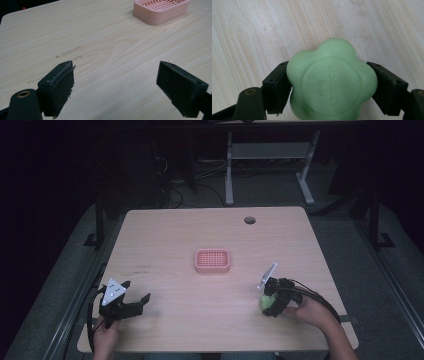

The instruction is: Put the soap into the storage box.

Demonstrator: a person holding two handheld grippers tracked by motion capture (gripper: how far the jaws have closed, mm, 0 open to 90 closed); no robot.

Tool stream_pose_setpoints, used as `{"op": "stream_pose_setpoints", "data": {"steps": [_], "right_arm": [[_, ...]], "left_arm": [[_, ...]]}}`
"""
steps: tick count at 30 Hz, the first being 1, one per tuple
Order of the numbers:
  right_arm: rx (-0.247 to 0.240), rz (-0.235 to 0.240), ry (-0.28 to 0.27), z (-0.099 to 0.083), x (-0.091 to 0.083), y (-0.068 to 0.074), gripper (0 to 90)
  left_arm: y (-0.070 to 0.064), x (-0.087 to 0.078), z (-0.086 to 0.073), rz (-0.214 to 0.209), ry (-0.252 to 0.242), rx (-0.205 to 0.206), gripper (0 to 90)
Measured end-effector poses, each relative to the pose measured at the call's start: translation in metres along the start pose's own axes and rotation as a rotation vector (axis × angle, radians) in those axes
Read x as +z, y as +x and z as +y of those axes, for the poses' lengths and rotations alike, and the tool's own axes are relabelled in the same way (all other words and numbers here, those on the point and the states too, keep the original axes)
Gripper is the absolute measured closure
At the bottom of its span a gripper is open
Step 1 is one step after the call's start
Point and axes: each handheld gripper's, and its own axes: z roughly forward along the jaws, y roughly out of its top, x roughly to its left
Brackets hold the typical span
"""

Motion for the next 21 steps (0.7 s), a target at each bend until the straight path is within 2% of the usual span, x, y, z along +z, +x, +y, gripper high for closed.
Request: {"op": "stream_pose_setpoints", "data": {"steps": [5, 10, 18, 21], "right_arm": [[-0.002, -0.009, -0.016, -0.0021, -0.0001, 0.0013, 24.2], [-0.009, -0.018, -0.001, -0.0003, -0.0011, 0.0044, 24.6], [-0.015, -0.015, -0.013, 0.0015, -0.0065, 0.0048, 24.9], [0.000, -0.001, -0.016, 0.0027, -0.0068, 0.0042, 25.0]], "left_arm": [[0.0001, -0.0005, 0.0001, 0.002, -0.003, 0.001, 14.2], [0.0007, -0.0008, 0.0000, 0.004, -0.004, -0.001, 14.2], [-0.0005, -0.0004, 0.0006, 0.001, -0.003, -0.002, 14.2], [-0.0003, -0.0011, 0.0007, 0.003, -0.002, 0.002, 14.2]]}}
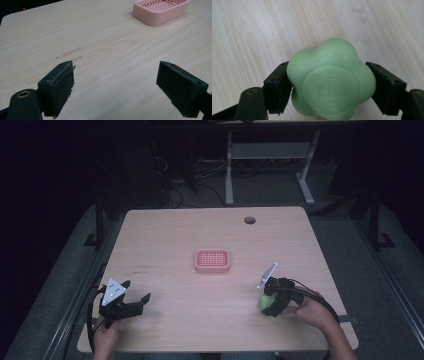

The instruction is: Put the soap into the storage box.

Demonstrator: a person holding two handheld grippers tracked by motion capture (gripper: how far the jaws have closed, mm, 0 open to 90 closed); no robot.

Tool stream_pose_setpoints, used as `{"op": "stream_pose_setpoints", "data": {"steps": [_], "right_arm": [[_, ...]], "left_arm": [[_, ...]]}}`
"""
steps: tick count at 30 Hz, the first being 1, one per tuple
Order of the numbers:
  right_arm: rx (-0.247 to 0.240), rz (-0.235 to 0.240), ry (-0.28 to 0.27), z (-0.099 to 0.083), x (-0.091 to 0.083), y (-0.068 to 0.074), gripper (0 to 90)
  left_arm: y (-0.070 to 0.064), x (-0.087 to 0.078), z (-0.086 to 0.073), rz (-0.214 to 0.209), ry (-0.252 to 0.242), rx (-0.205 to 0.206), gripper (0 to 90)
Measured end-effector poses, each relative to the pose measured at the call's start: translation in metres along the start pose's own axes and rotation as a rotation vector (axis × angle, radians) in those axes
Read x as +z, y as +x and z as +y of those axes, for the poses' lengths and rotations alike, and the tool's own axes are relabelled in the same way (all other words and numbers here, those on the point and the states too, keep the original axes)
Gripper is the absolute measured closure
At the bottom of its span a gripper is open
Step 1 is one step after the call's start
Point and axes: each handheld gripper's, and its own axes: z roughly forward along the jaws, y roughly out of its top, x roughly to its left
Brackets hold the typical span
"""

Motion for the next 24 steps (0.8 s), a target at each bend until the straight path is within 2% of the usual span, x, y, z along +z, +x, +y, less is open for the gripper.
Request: {"op": "stream_pose_setpoints", "data": {"steps": [9, 18, 24], "right_arm": [[0.007, 0.006, 0.006, 0.004, 0.002, -0.001, 25.1], [-0.004, 0.007, -0.051, 0.017, -0.011, -0.005, 25.3], [-0.014, 0.015, -0.047, 0.029, -0.013, -0.008, 25.3]], "left_arm": [[0.000, 0.000, 0.000, -0.001, -0.003, -0.001, 14.2], [0.001, 0.000, 0.000, -0.001, -0.006, -0.001, 14.2], [0.000, 0.000, 0.000, -0.001, -0.008, -0.003, 14.2]]}}
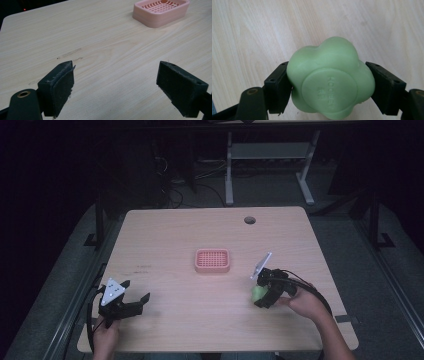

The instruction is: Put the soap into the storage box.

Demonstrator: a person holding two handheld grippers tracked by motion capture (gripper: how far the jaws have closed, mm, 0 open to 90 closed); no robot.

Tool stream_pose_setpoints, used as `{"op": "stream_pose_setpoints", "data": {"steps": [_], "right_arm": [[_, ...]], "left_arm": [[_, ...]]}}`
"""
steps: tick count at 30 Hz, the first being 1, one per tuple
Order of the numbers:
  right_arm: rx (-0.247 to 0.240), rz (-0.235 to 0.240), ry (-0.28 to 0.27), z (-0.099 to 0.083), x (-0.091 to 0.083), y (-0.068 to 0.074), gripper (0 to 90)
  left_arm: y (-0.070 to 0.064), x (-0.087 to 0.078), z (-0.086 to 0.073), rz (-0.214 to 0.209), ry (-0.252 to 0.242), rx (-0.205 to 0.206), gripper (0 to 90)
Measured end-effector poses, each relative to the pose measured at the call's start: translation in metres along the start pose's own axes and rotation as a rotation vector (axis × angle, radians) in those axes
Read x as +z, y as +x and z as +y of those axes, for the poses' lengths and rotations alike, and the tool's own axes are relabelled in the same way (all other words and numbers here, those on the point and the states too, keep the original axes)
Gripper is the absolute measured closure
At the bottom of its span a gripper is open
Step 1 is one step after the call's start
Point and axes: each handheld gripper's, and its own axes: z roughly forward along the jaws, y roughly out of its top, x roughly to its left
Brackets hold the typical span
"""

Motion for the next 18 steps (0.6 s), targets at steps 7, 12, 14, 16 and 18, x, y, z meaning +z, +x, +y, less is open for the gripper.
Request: {"op": "stream_pose_setpoints", "data": {"steps": [7, 12, 14, 16, 18], "right_arm": [[0.012, 0.022, -0.019, 0.015, 0.000, -0.011, 25.4], [0.016, 0.030, -0.041, 0.026, -0.003, -0.017, 25.4], [0.014, 0.026, -0.042, 0.031, -0.004, -0.019, 25.4], [0.010, 0.024, -0.046, 0.035, -0.004, -0.021, 25.4], [0.012, 0.034, -0.059, 0.040, -0.004, -0.024, 25.5]], "left_arm": [[0.000, 0.000, 0.000, 0.000, -0.004, -0.002, 14.2], [0.000, 0.000, 0.000, 0.001, -0.003, -0.006, 14.2], [0.000, 0.000, 0.000, 0.001, -0.006, -0.009, 14.2], [0.000, -0.001, 0.000, 0.001, -0.007, -0.010, 14.2], [0.000, -0.001, 0.000, 0.002, -0.010, -0.012, 14.2]]}}
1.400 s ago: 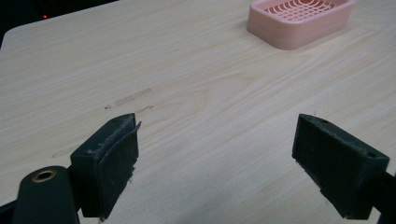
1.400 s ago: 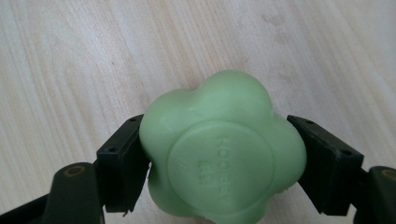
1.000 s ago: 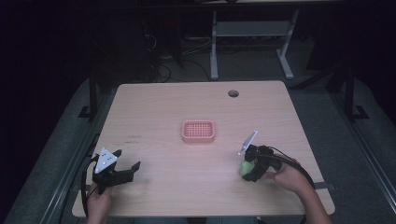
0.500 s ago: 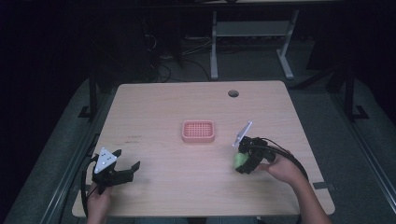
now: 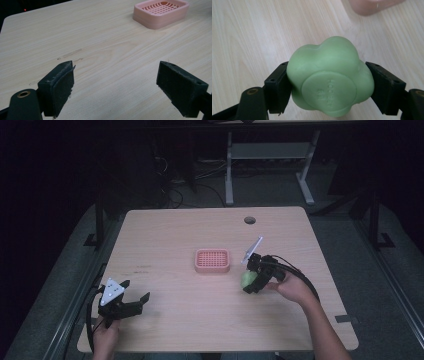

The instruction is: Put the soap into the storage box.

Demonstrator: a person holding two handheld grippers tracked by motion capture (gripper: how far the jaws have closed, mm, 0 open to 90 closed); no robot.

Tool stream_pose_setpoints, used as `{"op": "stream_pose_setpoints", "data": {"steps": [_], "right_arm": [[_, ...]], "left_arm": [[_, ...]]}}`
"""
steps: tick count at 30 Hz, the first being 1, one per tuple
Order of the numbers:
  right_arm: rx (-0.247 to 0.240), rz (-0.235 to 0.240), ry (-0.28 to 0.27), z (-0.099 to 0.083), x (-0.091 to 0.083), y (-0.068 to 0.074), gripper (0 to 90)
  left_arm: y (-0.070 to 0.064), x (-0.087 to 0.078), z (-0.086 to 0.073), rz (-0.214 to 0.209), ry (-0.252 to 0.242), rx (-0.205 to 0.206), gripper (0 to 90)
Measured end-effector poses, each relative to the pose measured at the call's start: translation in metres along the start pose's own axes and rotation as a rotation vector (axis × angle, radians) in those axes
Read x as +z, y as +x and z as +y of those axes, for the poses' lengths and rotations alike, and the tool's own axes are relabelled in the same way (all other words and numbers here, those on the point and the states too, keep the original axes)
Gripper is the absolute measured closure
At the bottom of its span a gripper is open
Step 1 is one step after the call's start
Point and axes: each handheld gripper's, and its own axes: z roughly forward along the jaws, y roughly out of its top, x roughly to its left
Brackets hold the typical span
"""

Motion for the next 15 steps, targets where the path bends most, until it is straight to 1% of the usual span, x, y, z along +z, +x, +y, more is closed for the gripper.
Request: {"op": "stream_pose_setpoints", "data": {"steps": [3, 6, 7, 8, 12, 14, 15], "right_arm": [[-0.011, -0.002, 0.003, 0.010, 0.001, -0.003, 25.5], [-0.007, 0.000, 0.006, 0.014, 0.002, -0.004, 25.6], [-0.012, -0.003, 0.003, 0.016, 0.002, -0.005, 25.5], [-0.007, 0.009, 0.000, 0.018, 0.002, -0.007, 25.6], [-0.011, 0.004, 0.003, 0.025, 0.002, -0.010, 25.6], [-0.012, 0.000, -0.005, 0.030, 0.002, -0.013, 25.6], [-0.004, 0.002, -0.015, 0.031, 0.002, -0.014, 25.6]], "left_arm": [[0.001, 0.000, 0.000, -0.001, 0.003, 0.000, 14.2], [0.001, 0.000, 0.000, 0.000, 0.001, 0.000, 14.2], [0.001, 0.000, 0.000, -0.001, -0.002, -0.002, 14.2], [0.001, 0.000, 0.000, -0.001, -0.001, -0.002, 14.2], [0.001, 0.000, 0.000, 0.000, -0.004, -0.004, 14.2], [0.001, 0.000, 0.000, 0.000, -0.006, -0.005, 14.2], [0.001, 0.000, 0.001, 0.000, -0.005, -0.005, 14.2]]}}
